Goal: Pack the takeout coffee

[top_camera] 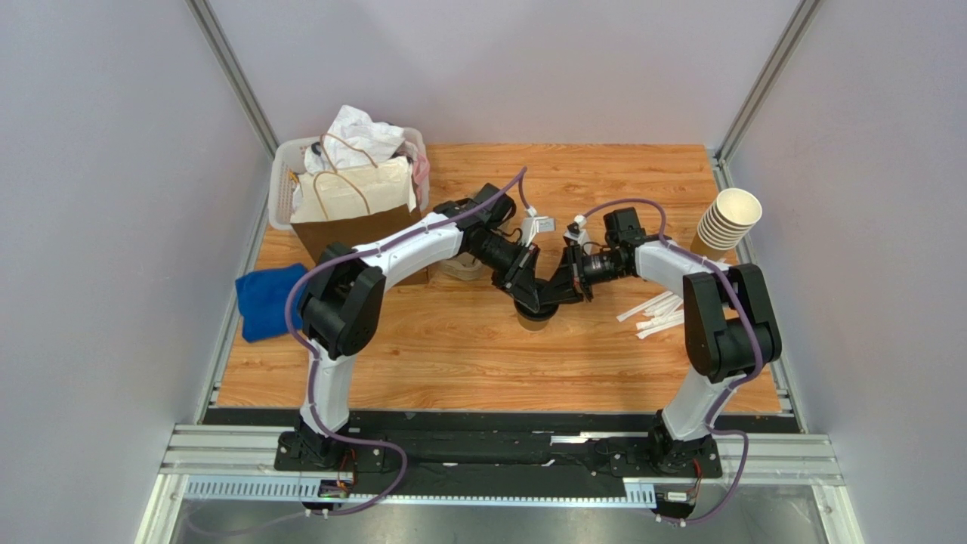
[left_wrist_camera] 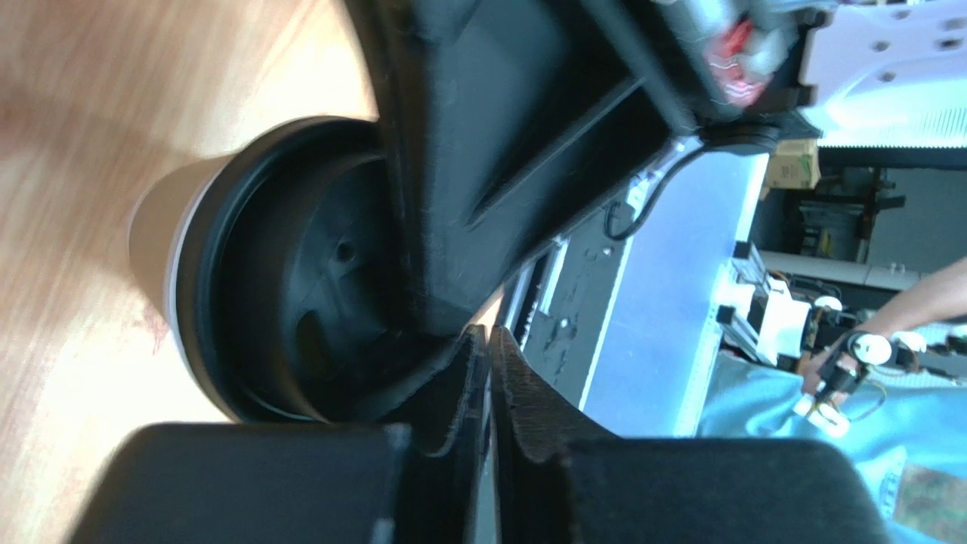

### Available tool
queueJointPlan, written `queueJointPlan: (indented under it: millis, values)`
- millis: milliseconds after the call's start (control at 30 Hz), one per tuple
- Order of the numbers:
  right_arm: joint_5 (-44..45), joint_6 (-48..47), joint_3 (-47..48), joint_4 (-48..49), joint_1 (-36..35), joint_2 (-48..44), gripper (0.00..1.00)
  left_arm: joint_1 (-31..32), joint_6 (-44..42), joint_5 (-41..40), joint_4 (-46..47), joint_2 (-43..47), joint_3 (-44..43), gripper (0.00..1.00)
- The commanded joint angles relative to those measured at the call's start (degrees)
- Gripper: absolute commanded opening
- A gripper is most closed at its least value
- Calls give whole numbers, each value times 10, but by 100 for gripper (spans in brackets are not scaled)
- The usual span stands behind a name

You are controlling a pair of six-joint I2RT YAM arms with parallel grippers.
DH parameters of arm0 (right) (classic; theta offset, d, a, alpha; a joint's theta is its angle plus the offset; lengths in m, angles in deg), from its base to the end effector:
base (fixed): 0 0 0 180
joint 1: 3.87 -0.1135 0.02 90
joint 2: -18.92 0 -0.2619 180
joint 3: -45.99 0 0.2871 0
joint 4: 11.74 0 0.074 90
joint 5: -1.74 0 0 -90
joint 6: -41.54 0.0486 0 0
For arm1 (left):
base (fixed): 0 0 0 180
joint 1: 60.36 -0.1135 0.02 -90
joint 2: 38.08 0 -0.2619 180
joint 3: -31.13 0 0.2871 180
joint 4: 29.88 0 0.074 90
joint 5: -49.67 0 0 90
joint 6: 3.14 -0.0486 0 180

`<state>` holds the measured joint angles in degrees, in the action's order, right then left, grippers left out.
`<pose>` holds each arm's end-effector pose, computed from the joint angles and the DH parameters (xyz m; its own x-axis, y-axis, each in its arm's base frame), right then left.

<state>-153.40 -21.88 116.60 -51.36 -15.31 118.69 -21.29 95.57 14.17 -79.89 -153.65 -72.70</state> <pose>0.3336 0.1125 0.1437 -0.9984 -0.0101 0.0548 0.0464 0.3930 0.9184 0.3342 -0.3222 0.2013 -0.7767 0.5173 -0.3593 0.5539 0.2897 -0.7806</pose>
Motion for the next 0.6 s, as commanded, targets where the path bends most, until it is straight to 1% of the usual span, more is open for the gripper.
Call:
queueJointPlan:
  millis: [0,300,367,433,567]
  values:
    - [-2,-36,25,-20,2,16,0,-2,-15,-35,-27,-26,-29,8]
    - [4,-70,27,-42,5,54,0,-4,-19,-41,-24,-54,-9,3]
    - [4,-72,27,-42,5,64,0,-7,-14,-32,-19,-58,-4,3]
    - [-2,-73,30,-44,6,67,0,-7,-23,-22,-19,-55,-2,3]
    - [-30,-73,40,-52,5,54,0,-7,-33,10,-10,-15,5,4]
